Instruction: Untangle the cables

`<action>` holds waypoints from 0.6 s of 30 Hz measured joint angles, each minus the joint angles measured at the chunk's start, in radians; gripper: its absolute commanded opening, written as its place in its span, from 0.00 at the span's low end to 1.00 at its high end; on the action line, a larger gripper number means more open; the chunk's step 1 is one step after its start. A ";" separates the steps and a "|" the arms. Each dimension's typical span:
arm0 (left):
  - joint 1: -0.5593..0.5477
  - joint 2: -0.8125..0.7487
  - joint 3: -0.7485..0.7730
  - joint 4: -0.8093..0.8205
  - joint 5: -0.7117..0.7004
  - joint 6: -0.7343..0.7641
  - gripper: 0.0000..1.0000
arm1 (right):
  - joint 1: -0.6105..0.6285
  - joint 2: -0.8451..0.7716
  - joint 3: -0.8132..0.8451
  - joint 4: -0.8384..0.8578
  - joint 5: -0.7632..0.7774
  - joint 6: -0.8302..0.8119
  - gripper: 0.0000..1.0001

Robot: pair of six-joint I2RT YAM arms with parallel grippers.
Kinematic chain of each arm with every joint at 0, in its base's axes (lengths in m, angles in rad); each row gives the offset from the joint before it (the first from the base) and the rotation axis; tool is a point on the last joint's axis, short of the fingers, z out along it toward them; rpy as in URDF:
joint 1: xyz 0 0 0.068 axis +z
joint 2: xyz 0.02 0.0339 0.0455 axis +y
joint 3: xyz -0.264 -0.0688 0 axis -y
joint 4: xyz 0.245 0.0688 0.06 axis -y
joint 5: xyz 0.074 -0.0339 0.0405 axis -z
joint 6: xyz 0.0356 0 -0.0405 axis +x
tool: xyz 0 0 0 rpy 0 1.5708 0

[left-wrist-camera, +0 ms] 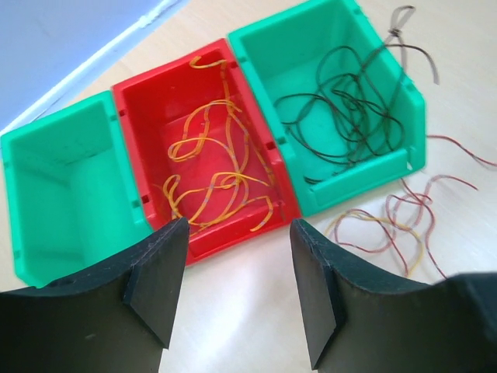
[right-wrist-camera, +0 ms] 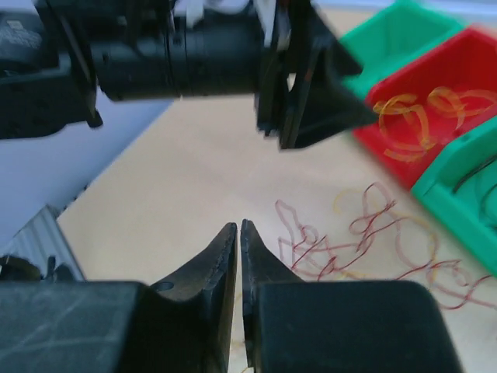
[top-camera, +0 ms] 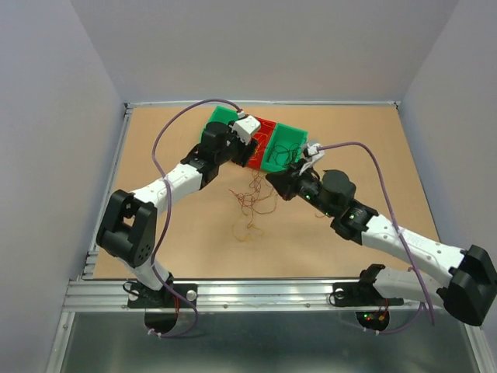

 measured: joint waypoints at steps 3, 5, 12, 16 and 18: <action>0.000 -0.017 -0.008 -0.010 0.082 0.029 0.80 | 0.000 -0.082 -0.026 0.031 0.091 -0.005 0.80; 0.000 -0.042 -0.008 -0.048 0.146 0.064 0.80 | 0.000 -0.095 -0.044 0.041 0.175 -0.004 0.81; -0.020 -0.199 -0.055 -0.190 0.224 0.179 0.82 | -0.001 -0.144 -0.142 -0.011 0.391 0.017 0.82; -0.080 -0.229 -0.109 -0.257 0.196 0.209 0.82 | -0.001 -0.217 -0.148 -0.006 0.450 0.017 0.82; -0.103 -0.219 -0.129 -0.285 0.180 0.219 0.82 | -0.001 -0.230 -0.148 -0.001 0.467 0.017 0.83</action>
